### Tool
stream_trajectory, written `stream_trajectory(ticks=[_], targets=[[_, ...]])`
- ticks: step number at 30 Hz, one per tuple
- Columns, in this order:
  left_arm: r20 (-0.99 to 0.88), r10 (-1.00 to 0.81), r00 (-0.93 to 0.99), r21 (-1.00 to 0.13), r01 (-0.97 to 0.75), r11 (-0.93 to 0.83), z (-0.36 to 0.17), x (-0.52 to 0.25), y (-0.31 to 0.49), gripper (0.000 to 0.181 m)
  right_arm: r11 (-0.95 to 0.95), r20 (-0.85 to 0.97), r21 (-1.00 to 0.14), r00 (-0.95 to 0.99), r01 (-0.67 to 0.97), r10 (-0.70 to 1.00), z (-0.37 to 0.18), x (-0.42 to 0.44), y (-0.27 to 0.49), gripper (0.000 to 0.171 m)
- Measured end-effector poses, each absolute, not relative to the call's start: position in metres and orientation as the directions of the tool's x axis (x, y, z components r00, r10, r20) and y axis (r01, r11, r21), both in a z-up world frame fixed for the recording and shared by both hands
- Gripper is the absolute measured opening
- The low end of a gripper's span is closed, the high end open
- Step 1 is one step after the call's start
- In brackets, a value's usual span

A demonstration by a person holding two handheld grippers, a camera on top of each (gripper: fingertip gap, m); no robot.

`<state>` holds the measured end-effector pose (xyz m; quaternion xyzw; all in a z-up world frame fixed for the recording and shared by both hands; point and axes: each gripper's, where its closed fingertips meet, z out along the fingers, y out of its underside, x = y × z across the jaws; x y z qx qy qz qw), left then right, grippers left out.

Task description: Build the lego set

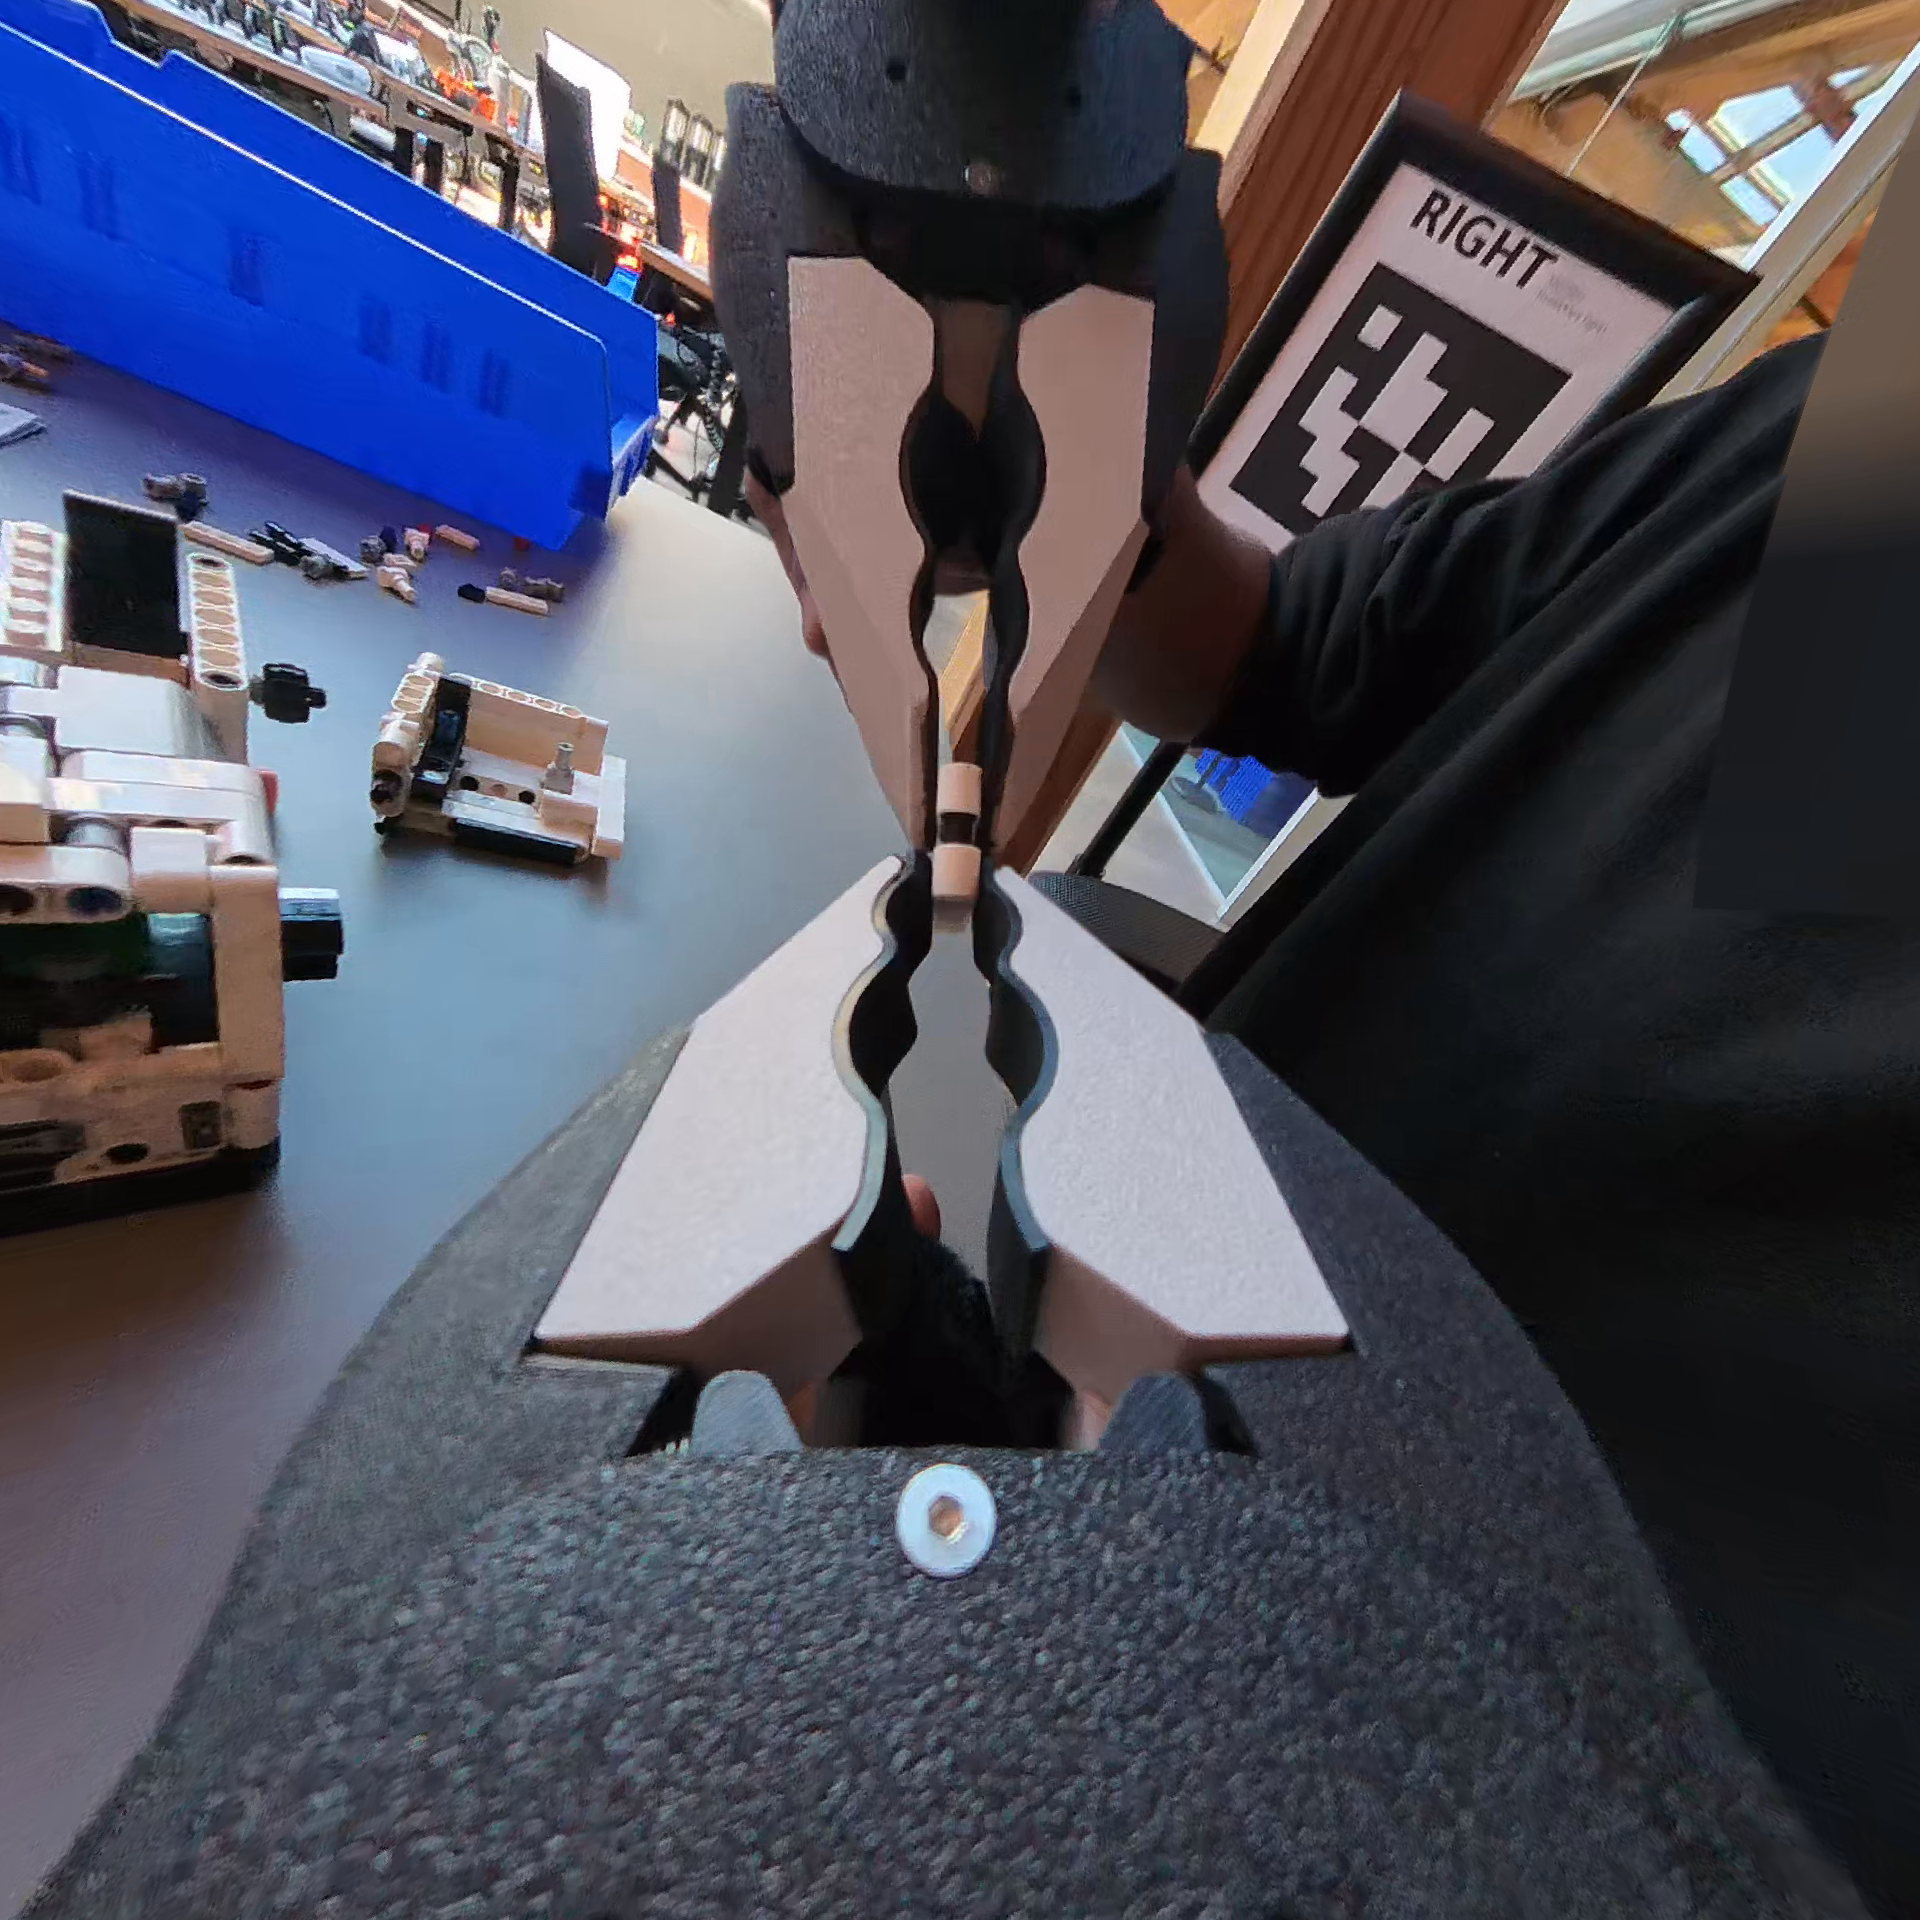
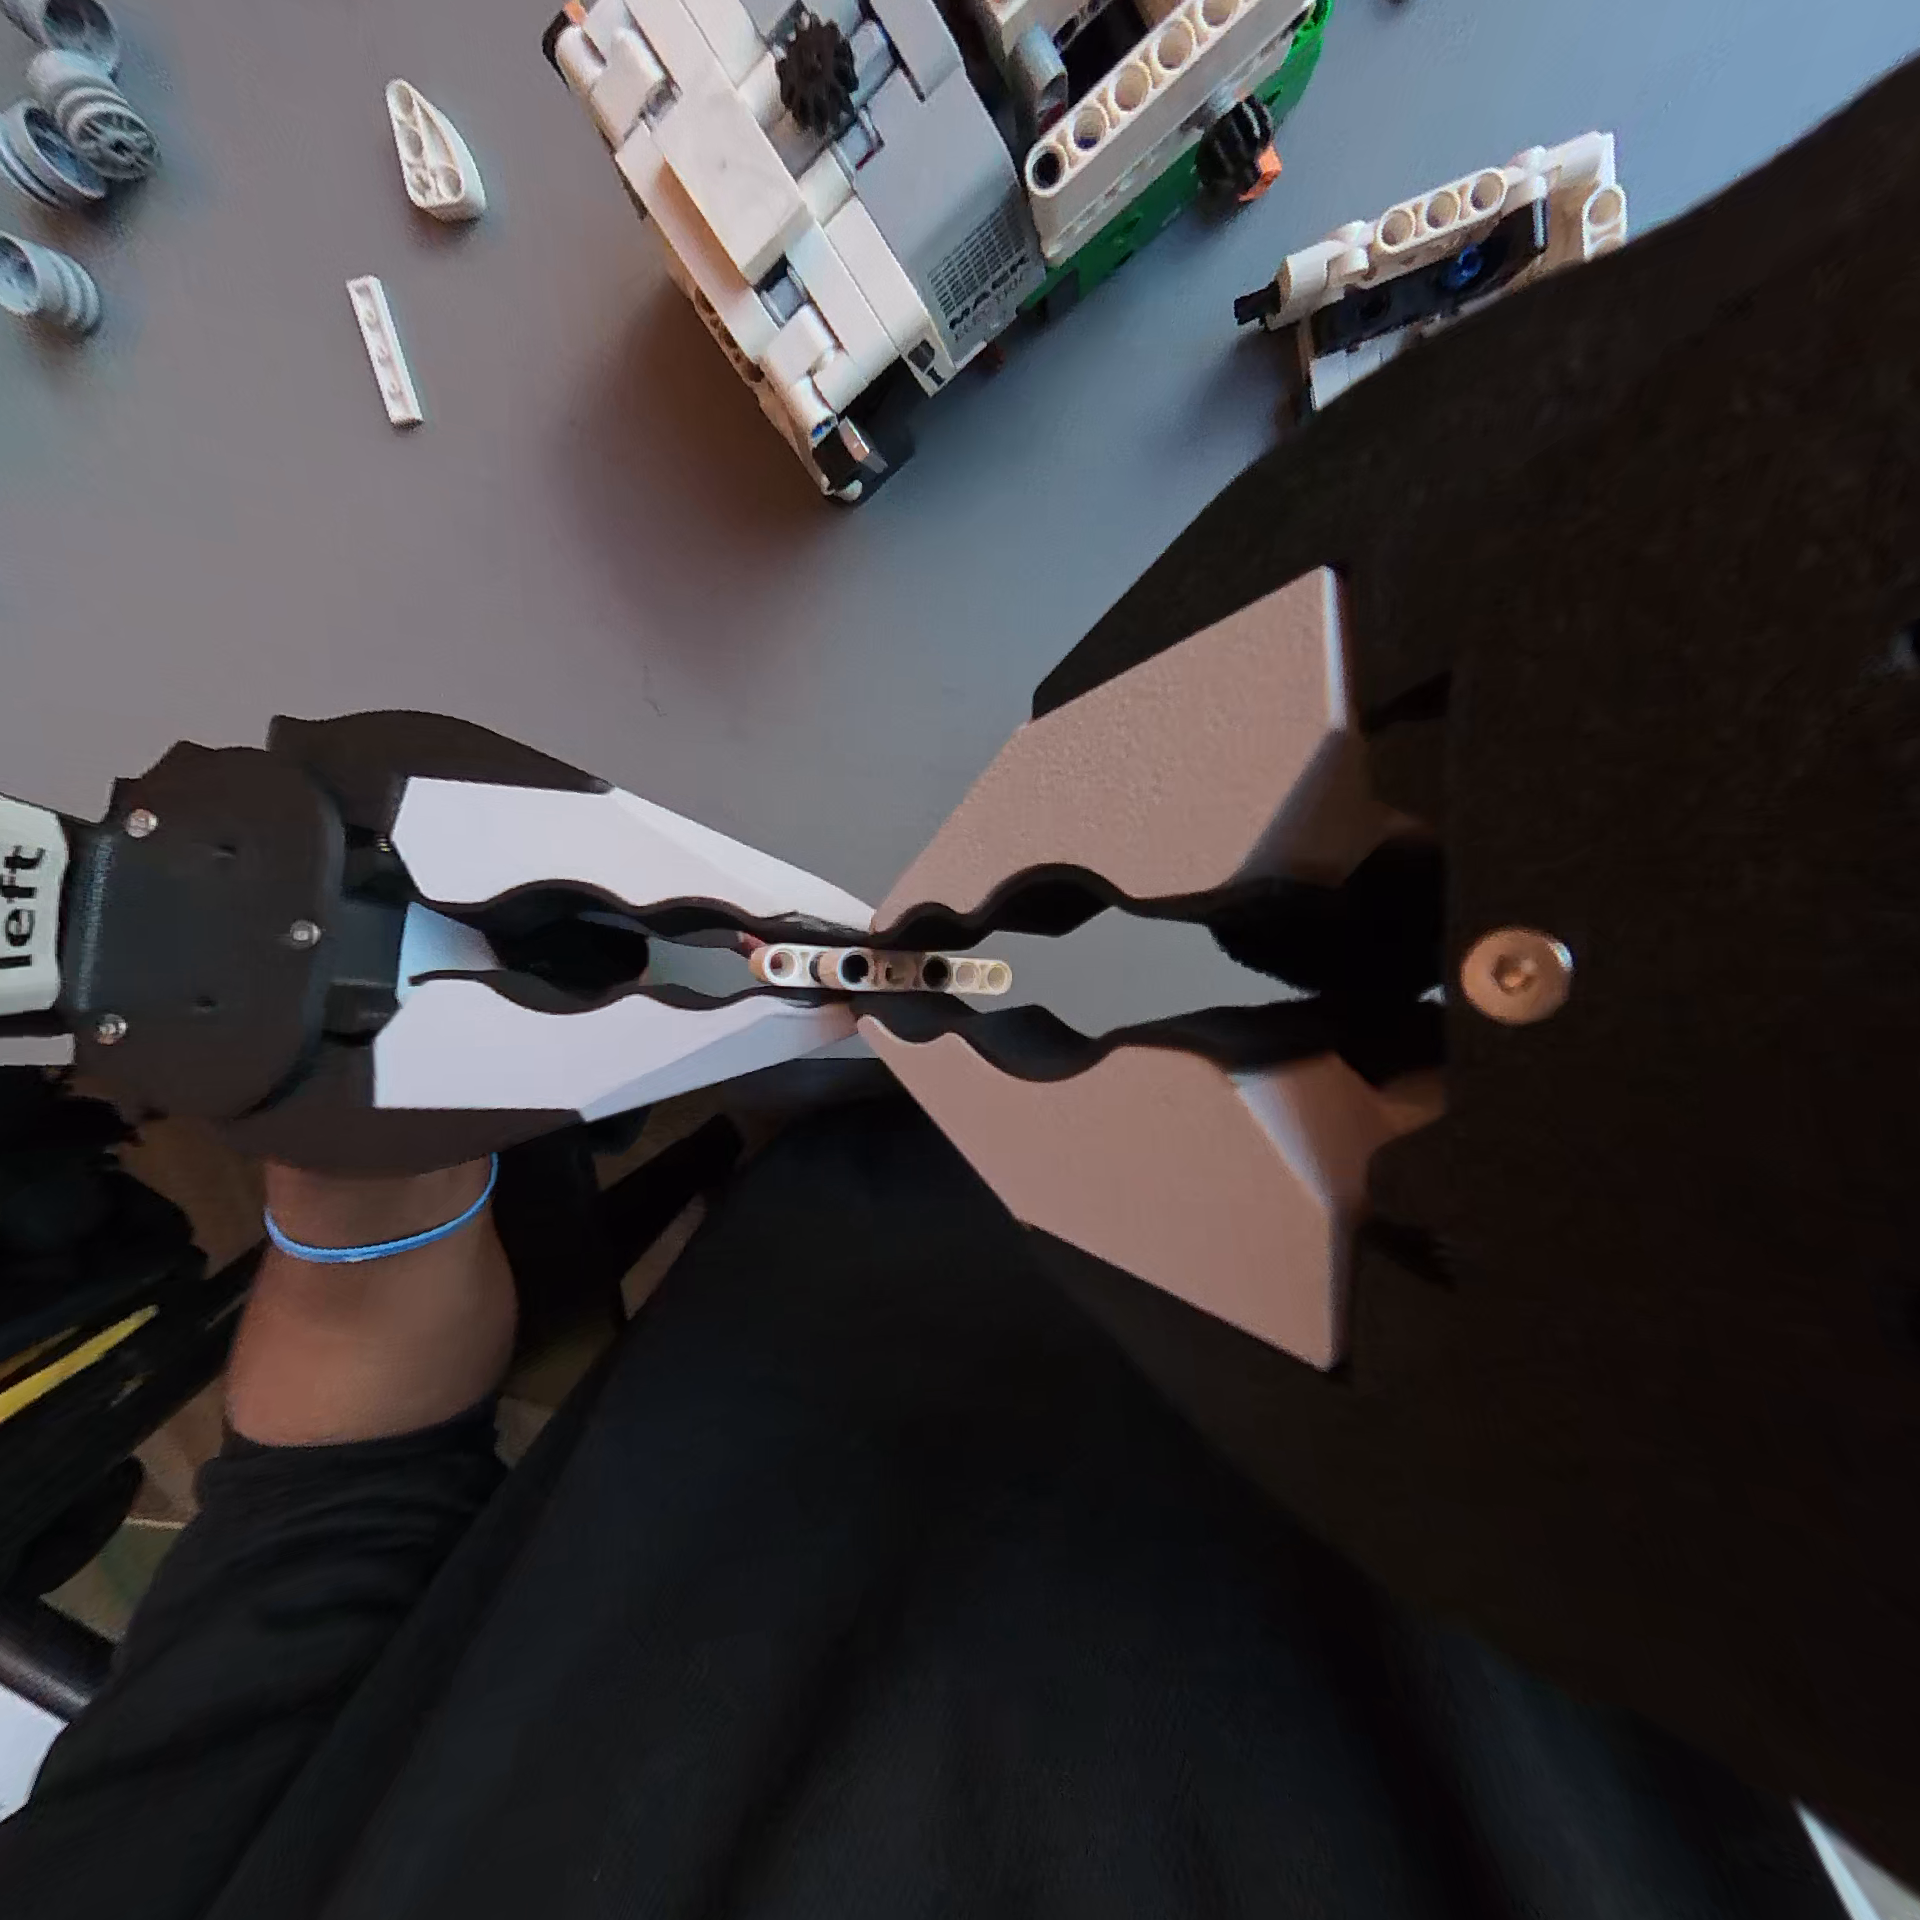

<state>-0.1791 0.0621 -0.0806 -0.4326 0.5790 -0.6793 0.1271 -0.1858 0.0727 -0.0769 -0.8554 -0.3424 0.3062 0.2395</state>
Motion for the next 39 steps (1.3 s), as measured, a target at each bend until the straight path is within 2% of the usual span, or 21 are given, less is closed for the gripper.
stream_trajectory(ticks=[2,5,8,11,16,21,26,39], targets=[[0.418,-0.688,-0.593,-0.905,-0.335,-0.261,-0.084,-0.179,0.059,0.007,-0.651,-0.36,-0.6,0.57,0.465,0.739,-0.079,-0.186,0.071,0.006],[0.297,-0.755,-0.584,-0.929,-0.359,-0.088,-0.101,-0.177,0.048,0.007,-0.599,-0.295,-0.507,0.528,0.619,0.796,-0.094,-0.184,0.056,0.006],[0.275,-0.776,-0.567,-0.938,-0.335,-0.088,-0.098,-0.175,0.052,0.007,-0.601,-0.269,-0.477,0.545,0.641,0.794,-0.094,-0.181,0.061,0.006],[0.202,-0.791,-0.578,-0.946,-0.323,-0.006,-0.104,-0.175,0.046,0.007,-0.559,-0.261,-0.434,0.496,0.706,0.828,-0.098,-0.182,0.053,0.006],[0.293,-0.772,-0.564,-0.955,-0.211,-0.208,-0.076,-0.173,0.06,0.007,-0.492,-0.132,-0.499,0.499,0.713,0.856,-0.075,-0.182,0.068,0.007],[0.348,-0.74,-0.575,-0.927,-0.097,-0.361,-0.054,-0.175,0.069,0.007,-0.501,-0.135,-0.505,0.509,0.703,0.85,-0.054,-0.184,0.079,0.007],[0.336,-0.739,-0.584,-0.919,-0.033,-0.392,-0.044,-0.178,0.073,0.007,-0.492,-0.124,-0.456,0.495,0.741,0.86,-0.044,-0.188,0.084,0.008],[0.334,-0.725,-0.602,-0.894,0.041,-0.446,-0.029,-0.19,0.081,0.007,-0.504,-0.14,-0.489,0.506,0.712,0.851,-0.028,-0.202,0.094,0.009]])
